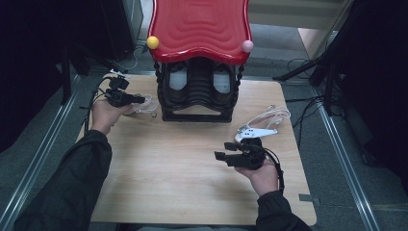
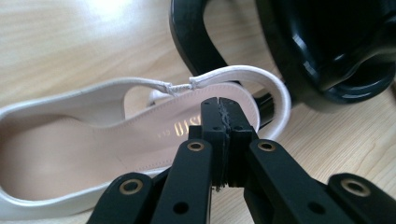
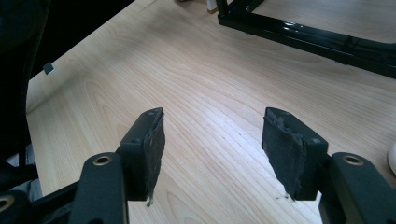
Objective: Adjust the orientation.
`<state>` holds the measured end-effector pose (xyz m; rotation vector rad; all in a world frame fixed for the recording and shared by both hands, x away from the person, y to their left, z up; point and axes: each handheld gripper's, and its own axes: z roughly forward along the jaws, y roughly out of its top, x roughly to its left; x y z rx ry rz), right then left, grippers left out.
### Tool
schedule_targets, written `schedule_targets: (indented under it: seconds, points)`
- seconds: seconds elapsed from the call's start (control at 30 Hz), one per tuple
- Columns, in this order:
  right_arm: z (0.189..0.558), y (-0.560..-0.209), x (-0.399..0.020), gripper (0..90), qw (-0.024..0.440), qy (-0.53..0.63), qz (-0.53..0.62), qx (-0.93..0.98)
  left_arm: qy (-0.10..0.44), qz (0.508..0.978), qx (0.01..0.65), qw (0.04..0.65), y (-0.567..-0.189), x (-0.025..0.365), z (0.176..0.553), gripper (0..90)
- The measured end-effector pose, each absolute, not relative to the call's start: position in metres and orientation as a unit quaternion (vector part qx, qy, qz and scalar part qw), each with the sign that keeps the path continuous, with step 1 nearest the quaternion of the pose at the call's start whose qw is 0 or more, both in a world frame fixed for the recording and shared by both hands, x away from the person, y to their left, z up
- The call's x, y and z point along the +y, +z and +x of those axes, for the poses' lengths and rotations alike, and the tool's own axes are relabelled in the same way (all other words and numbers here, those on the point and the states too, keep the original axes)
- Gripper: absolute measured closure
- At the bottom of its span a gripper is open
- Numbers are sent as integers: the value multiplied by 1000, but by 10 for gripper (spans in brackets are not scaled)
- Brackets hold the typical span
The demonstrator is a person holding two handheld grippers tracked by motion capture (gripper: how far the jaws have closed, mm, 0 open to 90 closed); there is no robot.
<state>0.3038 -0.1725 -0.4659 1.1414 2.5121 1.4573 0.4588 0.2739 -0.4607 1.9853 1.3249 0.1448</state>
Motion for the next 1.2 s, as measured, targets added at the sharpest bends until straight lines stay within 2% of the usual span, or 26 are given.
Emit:
schedule_targets:
  seconds: [0.33,1.2]
  points:
    - [305,-467,-176,404,10,467,374,802,52,769,527,357,-480,280,451,897]
    - [306,-466,-174,403,8,471,371,800,56,766,556,317,-482,316,443,895]
